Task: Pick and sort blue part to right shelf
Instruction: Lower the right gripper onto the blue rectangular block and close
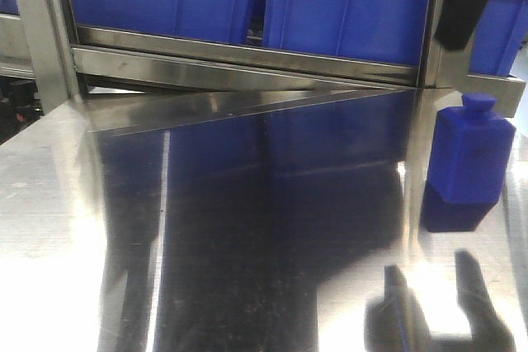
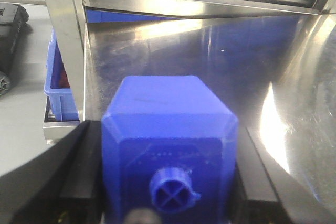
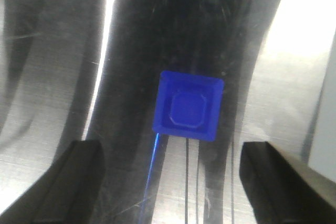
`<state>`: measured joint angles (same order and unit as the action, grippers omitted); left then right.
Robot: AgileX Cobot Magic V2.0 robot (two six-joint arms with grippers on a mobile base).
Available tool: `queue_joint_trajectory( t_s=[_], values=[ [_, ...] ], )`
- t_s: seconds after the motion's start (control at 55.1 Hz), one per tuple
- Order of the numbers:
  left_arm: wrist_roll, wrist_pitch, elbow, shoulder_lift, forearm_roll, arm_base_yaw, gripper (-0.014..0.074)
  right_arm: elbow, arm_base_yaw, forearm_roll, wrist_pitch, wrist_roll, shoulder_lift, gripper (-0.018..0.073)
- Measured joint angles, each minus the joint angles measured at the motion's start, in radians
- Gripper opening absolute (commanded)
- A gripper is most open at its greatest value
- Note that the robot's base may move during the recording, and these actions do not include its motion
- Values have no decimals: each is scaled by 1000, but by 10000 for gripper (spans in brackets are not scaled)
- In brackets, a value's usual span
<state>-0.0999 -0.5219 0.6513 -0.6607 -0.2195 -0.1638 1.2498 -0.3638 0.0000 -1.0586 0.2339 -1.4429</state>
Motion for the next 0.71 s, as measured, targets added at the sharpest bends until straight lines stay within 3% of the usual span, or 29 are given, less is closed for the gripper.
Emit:
queue_joint_trajectory(
  t_s=[0.49,0.58,0.707],
  values=[
    [0,0,0,0,0,0,375,3,21,-64,93,21,-257,630],
    [-2,0,0,0,0,0,375,3,25,-66,108,21,-284,585],
    [-2,10,0,0,0,0,375,3,27,-68,115,21,-312,396]
  ],
)
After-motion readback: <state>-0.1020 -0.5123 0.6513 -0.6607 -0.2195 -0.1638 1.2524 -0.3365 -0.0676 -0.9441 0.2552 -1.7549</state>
